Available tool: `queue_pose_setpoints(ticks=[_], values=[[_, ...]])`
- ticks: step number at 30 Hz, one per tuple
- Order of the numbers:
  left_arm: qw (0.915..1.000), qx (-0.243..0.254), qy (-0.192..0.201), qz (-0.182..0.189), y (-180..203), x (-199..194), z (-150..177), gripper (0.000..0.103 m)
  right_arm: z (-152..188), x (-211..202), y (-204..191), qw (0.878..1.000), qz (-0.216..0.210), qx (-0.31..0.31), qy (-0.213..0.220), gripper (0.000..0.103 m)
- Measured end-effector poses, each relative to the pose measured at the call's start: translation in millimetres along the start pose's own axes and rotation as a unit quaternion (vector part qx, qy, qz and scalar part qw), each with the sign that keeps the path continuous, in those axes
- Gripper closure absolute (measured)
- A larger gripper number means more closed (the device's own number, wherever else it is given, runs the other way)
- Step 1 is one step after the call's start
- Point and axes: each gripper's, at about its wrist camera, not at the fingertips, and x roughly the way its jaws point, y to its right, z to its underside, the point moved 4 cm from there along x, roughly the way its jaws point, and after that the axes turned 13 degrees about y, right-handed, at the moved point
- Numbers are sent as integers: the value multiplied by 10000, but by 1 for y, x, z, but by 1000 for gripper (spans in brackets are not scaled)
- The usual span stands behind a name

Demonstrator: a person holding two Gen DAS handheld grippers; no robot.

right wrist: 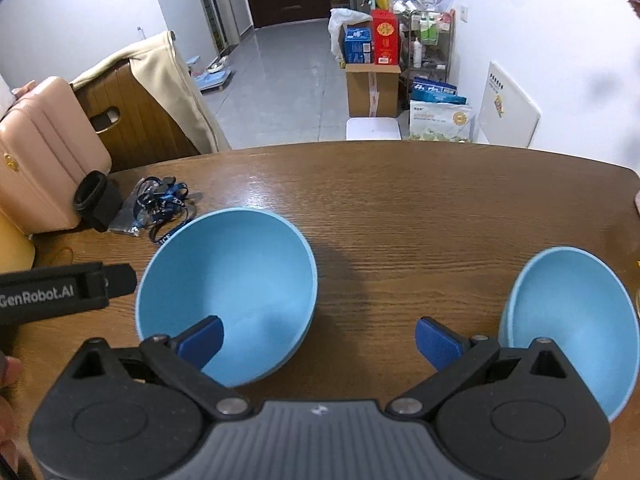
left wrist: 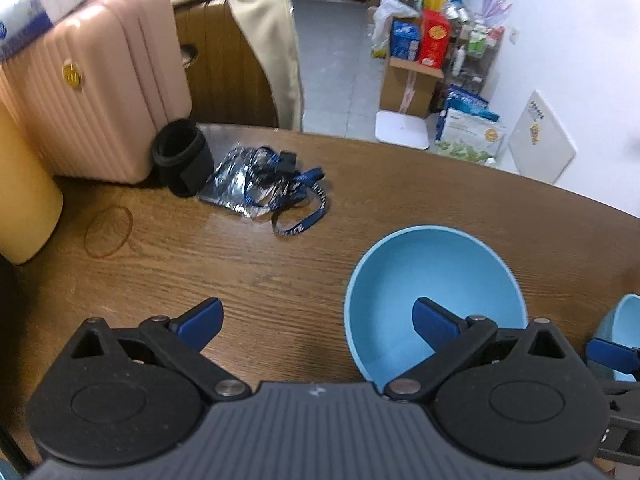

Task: Organize plates and bowls
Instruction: 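Lower both grippers around the rim of the light-blue bowl, then close the left gripper on the bowl rim while the right gripper clamps it too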

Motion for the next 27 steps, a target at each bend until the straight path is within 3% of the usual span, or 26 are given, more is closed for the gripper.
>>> queue_pose_setpoints(ticks=[7, 15, 22, 27], values=[[9984, -331, -440, -111, -3, 29, 9, 4, -4, 27, 3, 9998, -138, 16, -164, 6], [9958, -505, -749, -126, -4, 50, 19, 29, -5, 48, 1, 9992, -242, -71, -305, 24], [9950, -557, -821, -89, 1, 60, 21, 44, -1, 65, 1, 9986, -229, -84, -477, 54], [9941, -634, -873, -81, 2, 64, 22, 62, 1, 71, 1, 9982, -302, -80, -515, 76]])
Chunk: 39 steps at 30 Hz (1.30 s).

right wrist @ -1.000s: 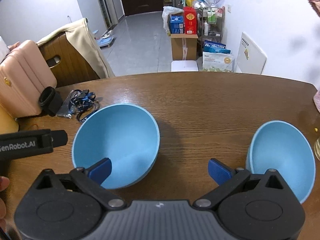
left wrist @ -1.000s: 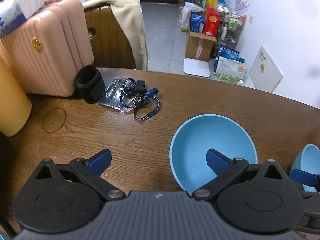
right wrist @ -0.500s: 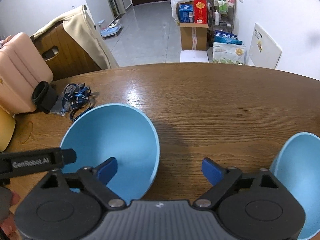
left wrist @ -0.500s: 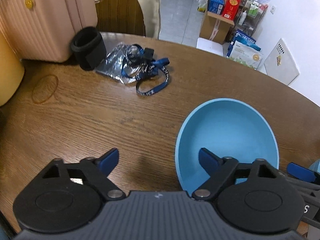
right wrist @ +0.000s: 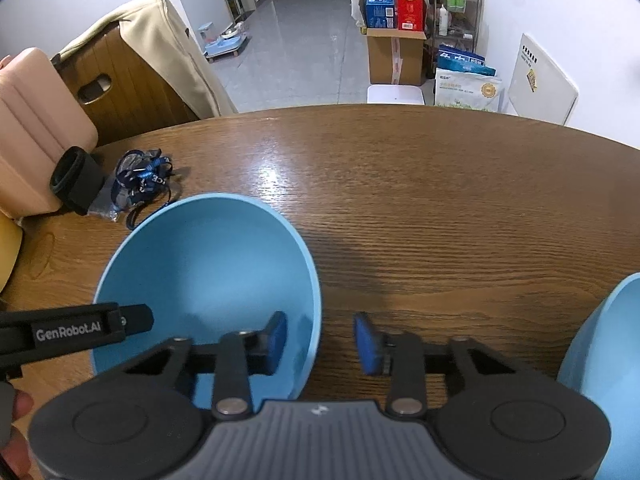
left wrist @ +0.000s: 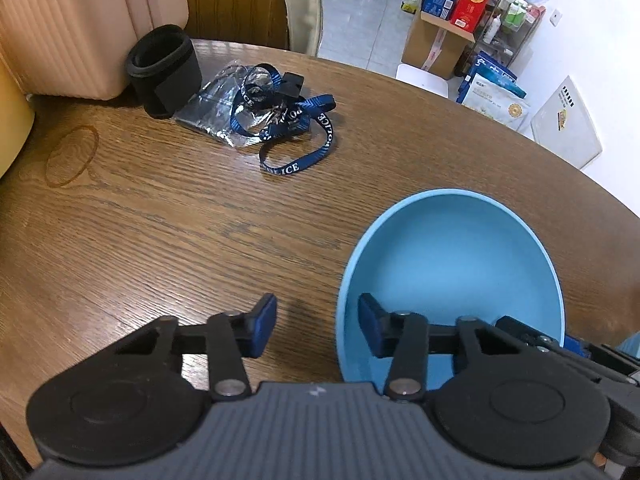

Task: Organize plates and bowls
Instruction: 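Close the left gripper on the bowl rim while the right gripper clamps it too, then lift the bowl with both grippers and carry it over the placed bowl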

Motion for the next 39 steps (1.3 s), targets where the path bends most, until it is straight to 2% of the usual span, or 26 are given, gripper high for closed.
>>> queue_pose_setpoints(ticks=[5, 9, 21, 33, 39], values=[[9998, -96, -81, 148, 1, 5, 1, 81, 1, 3, -1, 9999, -142, 27, -46, 91], [9997, -68, -65, 223, 5, 4, 3, 90, 2, 5, -2, 9999, -159, 48, -22, 95], [9991, -40, 119, 402, 10, -7, 6, 91, 3, -2, 1, 9998, -151, 145, 38, 96], [9964, -250, 467, 663, 6, -49, 2, 91, -5, -49, -9, 9981, -92, -131, 596, 96], [9966, -323, 560, 519, -10, -74, 8, 91, -1, -68, -25, 9966, -215, -155, 777, 96]])
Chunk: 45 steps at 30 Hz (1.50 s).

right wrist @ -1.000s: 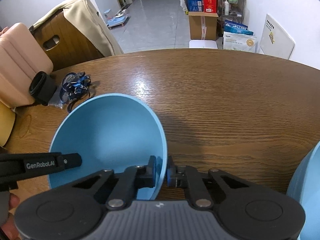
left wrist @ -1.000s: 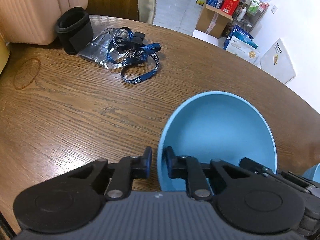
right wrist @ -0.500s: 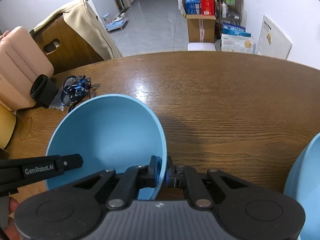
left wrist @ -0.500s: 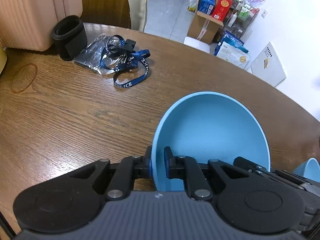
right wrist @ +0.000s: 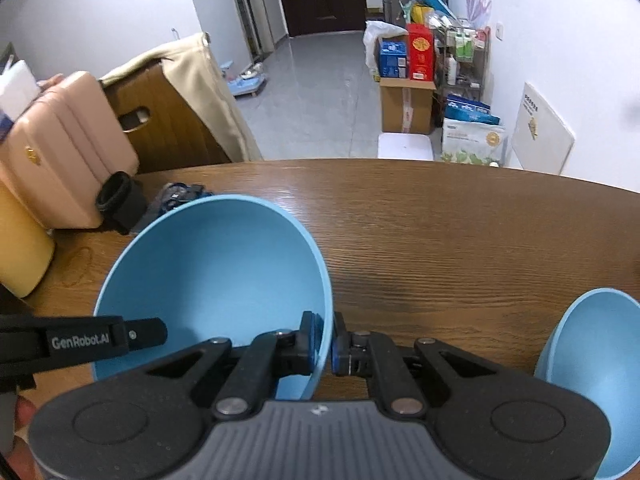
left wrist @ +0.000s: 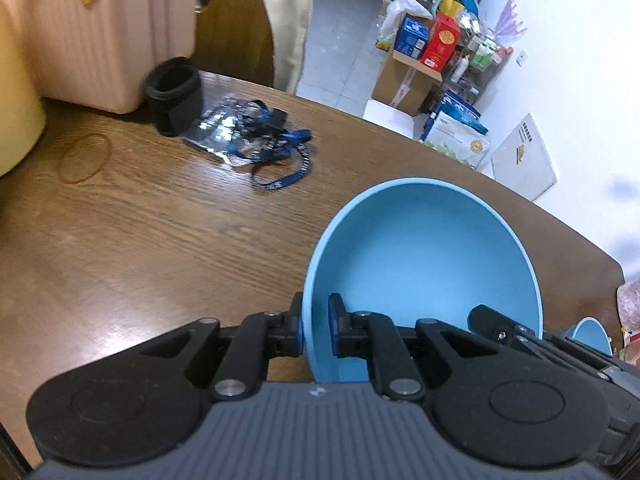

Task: Organize plates and bowls
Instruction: 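Lift the bowl with both grippers and carry it over the placed bowl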

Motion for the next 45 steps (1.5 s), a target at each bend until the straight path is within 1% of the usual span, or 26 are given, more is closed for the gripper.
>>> queue_pose_setpoints(ticks=[2, 12, 16, 30, 36, 45], values=[[10000, -43, 37, -13, -5, -7, 0, 91, 1, -7, -5, 10000, -85, 9, 8, 96], [9994, -165, 286, -54, -27, -45, 1, 91, 2, -36, -34, 9995, -193, -216, 140, 96], [9992, -255, 313, -14, -38, -57, 2, 91, 3, -45, -44, 9993, -232, -255, 161, 95], [9988, -218, 428, 84, -73, -106, 12, 91, 15, -89, -88, 9985, -252, -439, 191, 96], [9984, -173, 523, 107, -92, -131, 13, 91, 16, -110, -112, 9976, -255, -592, 270, 96], [9981, -221, 576, -43, -129, -155, 16, 91, 26, -123, -157, 9958, -349, -802, 258, 96]])
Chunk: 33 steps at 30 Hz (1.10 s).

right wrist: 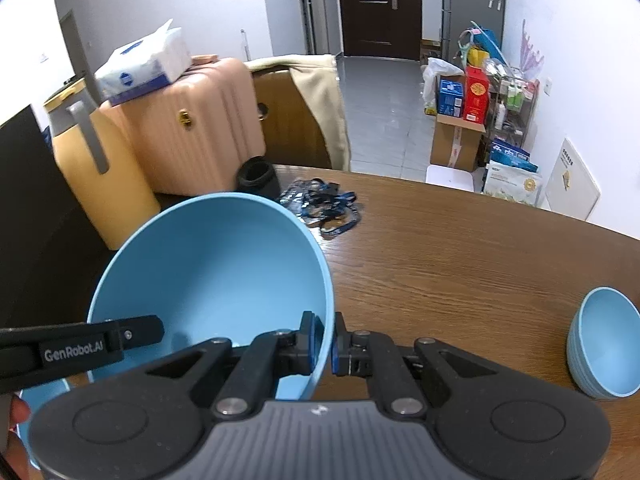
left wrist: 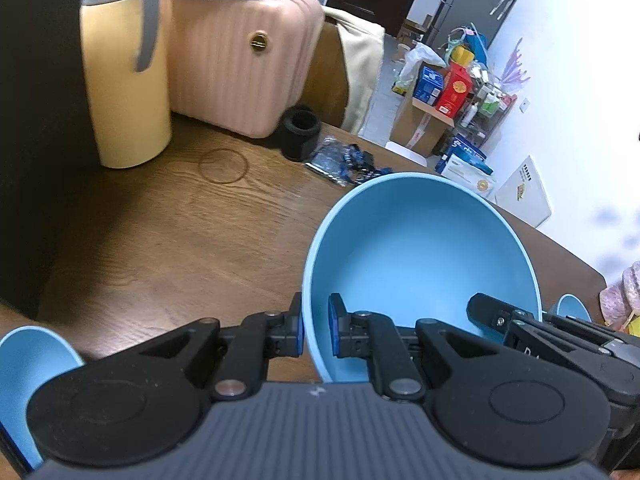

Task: Organize plates and bowls
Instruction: 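Lift the bowl with both grippers and carry it over the placed bowl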

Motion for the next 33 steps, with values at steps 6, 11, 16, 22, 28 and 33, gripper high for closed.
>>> queue_pose_setpoints(ticks=[6, 11, 16, 22, 28, 33], values=[[9999, -148, -34, -77, -28, -12, 2, 91, 3, -3, -29, 9999, -106, -116, -43, 96], [9996, -226, -19, -181, -51, -21, 4, 91, 6, -3, -52, 9995, -168, -238, -71, 96], [9990, -358, 24, -273, -71, -31, 4, 91, 9, -2, -75, 9989, -289, -358, -120, 95], [9980, -485, 76, -390, -92, -41, 8, 91, 13, -4, -98, 9977, -439, -481, -161, 95], [9968, -562, 188, -540, -110, -52, 7, 91, 15, -5, -119, 9962, -603, -592, -226, 95], [9951, -769, 219, -579, -129, -58, 8, 91, 17, -5, -137, 9944, -703, -748, -242, 95]])
